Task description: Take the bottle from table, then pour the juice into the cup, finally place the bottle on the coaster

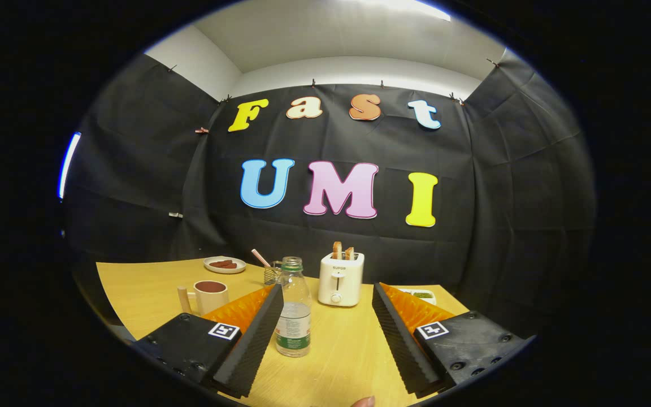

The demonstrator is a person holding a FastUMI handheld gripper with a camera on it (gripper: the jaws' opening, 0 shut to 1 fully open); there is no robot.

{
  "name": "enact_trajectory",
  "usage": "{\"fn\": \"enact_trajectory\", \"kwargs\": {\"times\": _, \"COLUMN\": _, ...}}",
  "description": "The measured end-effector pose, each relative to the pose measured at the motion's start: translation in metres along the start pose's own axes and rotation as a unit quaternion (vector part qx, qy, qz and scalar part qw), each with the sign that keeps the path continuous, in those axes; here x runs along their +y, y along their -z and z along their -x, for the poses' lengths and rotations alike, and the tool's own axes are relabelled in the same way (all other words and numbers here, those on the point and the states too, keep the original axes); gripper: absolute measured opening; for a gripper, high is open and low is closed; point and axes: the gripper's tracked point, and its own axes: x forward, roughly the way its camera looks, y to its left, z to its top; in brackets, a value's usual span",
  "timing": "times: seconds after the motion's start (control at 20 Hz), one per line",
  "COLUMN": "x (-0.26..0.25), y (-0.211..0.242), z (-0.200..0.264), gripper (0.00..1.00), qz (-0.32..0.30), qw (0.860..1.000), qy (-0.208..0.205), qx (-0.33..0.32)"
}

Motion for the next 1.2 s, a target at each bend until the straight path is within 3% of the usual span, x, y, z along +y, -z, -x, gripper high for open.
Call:
{"fn": "enact_trajectory", "kwargs": {"times": 0.35, "x": 0.034, "y": 0.051, "z": -0.028, "gripper": 0.97, "qz": -0.004, "qw": 1.0, "qy": -0.017, "qx": 0.021}}
{"fn": "enact_trajectory", "kwargs": {"times": 0.85, "x": 0.044, "y": 0.095, "z": -0.069, "gripper": 0.98, "qz": -0.009, "qw": 0.999, "qy": 0.001, "qx": 0.047}}
{"fn": "enact_trajectory", "kwargs": {"times": 1.2, "x": 0.04, "y": 0.108, "z": -0.093, "gripper": 0.92, "qz": -0.018, "qw": 0.998, "qy": 0.02, "qx": 0.053}}
